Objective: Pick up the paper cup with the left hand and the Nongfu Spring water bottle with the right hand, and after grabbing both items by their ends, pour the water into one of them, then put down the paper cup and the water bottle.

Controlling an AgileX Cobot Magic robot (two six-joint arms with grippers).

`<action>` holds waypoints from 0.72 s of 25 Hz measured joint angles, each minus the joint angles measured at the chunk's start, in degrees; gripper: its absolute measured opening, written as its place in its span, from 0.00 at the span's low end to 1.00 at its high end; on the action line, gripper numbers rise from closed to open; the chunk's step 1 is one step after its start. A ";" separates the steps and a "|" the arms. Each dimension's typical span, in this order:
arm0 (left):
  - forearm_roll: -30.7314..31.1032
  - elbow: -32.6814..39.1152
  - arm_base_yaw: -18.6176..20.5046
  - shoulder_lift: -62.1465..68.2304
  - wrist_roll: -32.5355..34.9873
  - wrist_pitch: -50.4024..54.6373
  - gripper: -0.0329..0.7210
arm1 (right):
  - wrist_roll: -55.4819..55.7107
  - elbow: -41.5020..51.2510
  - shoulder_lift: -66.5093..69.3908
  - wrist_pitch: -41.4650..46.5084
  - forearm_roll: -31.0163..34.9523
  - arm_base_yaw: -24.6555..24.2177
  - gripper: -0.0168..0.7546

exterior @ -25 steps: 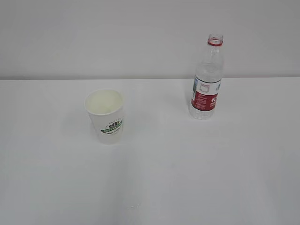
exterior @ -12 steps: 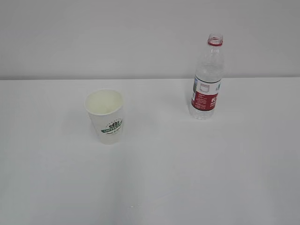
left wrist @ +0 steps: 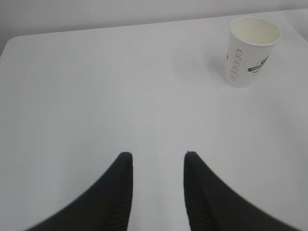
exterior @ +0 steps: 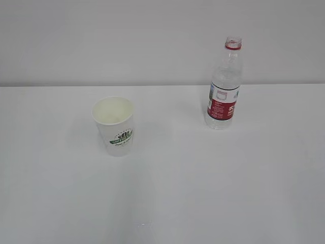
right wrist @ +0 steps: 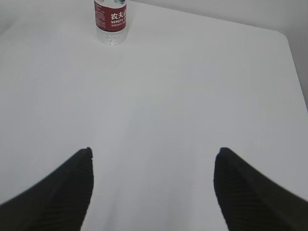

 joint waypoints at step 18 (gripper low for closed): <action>0.00 0.00 0.00 0.00 0.00 -0.10 0.39 | 0.00 0.00 0.00 0.00 -0.22 0.00 0.78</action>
